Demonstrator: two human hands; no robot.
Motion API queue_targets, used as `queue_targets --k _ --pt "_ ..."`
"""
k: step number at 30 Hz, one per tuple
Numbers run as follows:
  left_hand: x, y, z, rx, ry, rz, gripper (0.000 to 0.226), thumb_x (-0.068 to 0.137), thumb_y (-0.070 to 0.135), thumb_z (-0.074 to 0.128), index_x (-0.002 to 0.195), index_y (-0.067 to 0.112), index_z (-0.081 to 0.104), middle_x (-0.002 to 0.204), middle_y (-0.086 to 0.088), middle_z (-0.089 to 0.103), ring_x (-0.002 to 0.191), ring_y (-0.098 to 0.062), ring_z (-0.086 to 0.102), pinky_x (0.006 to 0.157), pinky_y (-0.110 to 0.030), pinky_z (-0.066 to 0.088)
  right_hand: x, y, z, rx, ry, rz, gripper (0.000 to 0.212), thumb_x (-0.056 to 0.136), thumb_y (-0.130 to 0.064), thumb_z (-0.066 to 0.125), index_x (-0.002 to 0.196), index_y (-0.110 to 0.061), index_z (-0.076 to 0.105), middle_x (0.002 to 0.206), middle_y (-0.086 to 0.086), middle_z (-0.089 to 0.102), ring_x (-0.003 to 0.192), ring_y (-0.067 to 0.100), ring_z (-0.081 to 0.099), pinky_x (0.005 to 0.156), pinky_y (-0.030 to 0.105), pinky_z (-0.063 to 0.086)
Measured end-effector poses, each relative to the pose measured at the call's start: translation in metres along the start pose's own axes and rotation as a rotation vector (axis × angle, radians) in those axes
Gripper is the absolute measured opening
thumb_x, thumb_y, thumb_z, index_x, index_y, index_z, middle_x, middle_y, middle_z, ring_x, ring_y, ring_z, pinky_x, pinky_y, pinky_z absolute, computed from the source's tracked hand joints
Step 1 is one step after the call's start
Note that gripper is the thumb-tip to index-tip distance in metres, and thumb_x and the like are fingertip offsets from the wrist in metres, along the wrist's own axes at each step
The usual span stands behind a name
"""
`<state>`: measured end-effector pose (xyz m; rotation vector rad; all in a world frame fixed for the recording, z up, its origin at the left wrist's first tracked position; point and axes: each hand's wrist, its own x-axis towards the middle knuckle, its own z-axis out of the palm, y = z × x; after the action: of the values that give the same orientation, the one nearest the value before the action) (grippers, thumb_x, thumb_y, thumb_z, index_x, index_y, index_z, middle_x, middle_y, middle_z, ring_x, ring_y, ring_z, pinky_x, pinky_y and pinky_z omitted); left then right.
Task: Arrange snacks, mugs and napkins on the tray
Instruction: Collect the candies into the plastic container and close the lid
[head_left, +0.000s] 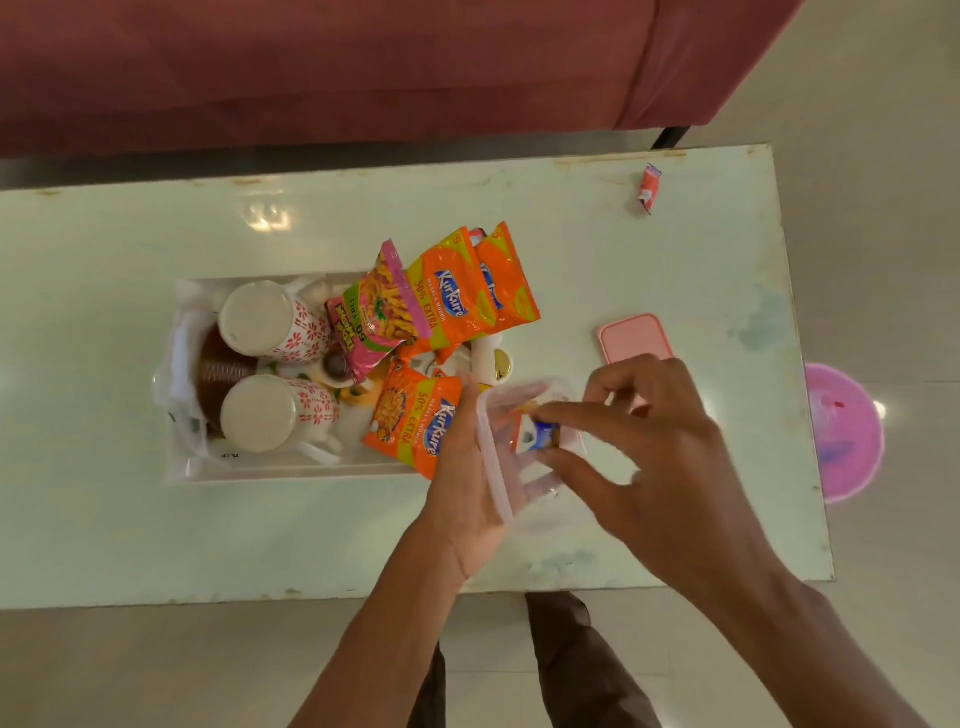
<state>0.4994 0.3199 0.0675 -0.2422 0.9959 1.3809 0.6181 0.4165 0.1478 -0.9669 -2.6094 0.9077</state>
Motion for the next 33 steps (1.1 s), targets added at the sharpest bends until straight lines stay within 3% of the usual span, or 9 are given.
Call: queue_targets --k 4,8,11,14,17,21,28,31,33 --pt "-0.004 -0.001 -0.005 -0.032 -0.052 -0.055 0.059 0.079 0.067 0.044 0.112 0.028 0.075 0.127 -0.008 0.071 0.115 -0.026 0.069 0.11 -0.068 0.034 0.008 -0.007 0.022 -0.251 -0.038 -0.075 0.03 0.065 -0.017 0.091 0.094 -0.016 0.081 0.088 0.01 0.059 0.081 0.029 0.055 0.055 0.027 0.045" --pt "-0.002 -0.003 -0.005 -0.068 -0.003 -0.106 0.062 0.087 0.069 0.037 0.119 0.027 0.07 0.132 -0.009 0.068 0.112 -0.023 0.069 0.112 -0.066 0.034 0.008 -0.008 0.032 -0.304 -0.058 -0.043 0.028 0.065 -0.014 0.091 0.09 -0.014 0.08 0.09 0.011 0.06 0.082 0.031 0.057 0.053 0.033 0.054" --pt "0.001 -0.001 -0.002 -0.044 -0.011 -0.086 0.061 0.093 0.07 0.037 0.109 0.026 0.076 0.118 -0.006 0.074 0.106 -0.024 0.073 0.098 -0.057 0.049 0.005 0.001 0.024 -0.131 0.017 0.015 0.029 0.071 -0.023 0.085 0.099 -0.022 0.078 0.098 0.001 0.055 0.09 0.02 0.05 0.059 0.02 0.044" --pt "0.004 0.004 -0.001 -0.031 -0.034 -0.082 0.067 0.085 0.075 0.048 0.115 0.019 0.07 0.117 -0.009 0.071 0.105 -0.026 0.07 0.082 -0.046 0.056 0.014 0.029 0.003 0.129 0.148 0.189 0.03 0.075 -0.035 0.081 0.104 -0.035 0.072 0.1 -0.008 0.053 0.085 0.002 0.05 0.069 0.009 0.04" --pt "0.006 0.002 0.001 -0.033 -0.027 -0.09 0.063 0.092 0.069 0.045 0.118 0.016 0.068 0.12 -0.014 0.069 0.104 -0.028 0.071 0.079 -0.044 0.057 0.049 0.076 -0.012 0.087 0.208 0.328 0.022 0.08 -0.033 0.078 0.101 -0.034 0.072 0.101 -0.006 0.06 0.077 0.002 0.054 0.067 0.012 0.043" --pt "0.007 -0.003 0.004 -0.073 -0.01 -0.111 0.063 0.098 0.063 0.038 0.123 0.014 0.068 0.125 -0.015 0.068 0.106 -0.029 0.071 0.079 -0.045 0.057 0.12 0.142 -0.01 -0.016 0.121 0.417 0.027 0.086 -0.028 0.074 0.112 -0.021 0.072 0.11 0.004 0.067 0.082 0.012 0.061 0.064 0.003 0.035" --pt "0.008 -0.014 0.012 -0.134 0.051 -0.114 0.057 0.105 0.051 0.031 0.116 0.015 0.073 0.126 -0.017 0.069 0.103 -0.03 0.071 0.076 -0.042 0.058 0.216 0.197 0.017 0.07 0.144 0.687 0.048 0.088 -0.043 0.066 0.125 -0.012 0.061 0.121 0.007 0.063 0.117 0.023 0.056 0.091 0.036 0.052" --pt "0.014 -0.022 0.015 -0.191 0.038 -0.099 0.06 0.102 0.053 0.031 0.113 0.014 0.075 0.123 -0.018 0.07 0.1 -0.031 0.073 0.074 -0.044 0.059 0.237 0.208 0.038 0.086 0.191 0.8 0.046 0.084 -0.049 0.06 0.108 -0.011 0.058 0.108 0.011 0.057 0.104 0.028 0.058 0.076 0.033 0.047" --pt "0.018 -0.025 0.017 -0.209 0.03 -0.078 0.064 0.095 0.059 0.034 0.112 0.014 0.075 0.121 -0.018 0.071 0.099 -0.031 0.073 0.074 -0.045 0.06 0.246 0.212 0.053 0.076 0.211 0.851 0.05 0.085 -0.048 0.057 0.116 -0.009 0.056 0.117 0.013 0.057 0.111 0.031 0.057 0.082 0.035 0.046"
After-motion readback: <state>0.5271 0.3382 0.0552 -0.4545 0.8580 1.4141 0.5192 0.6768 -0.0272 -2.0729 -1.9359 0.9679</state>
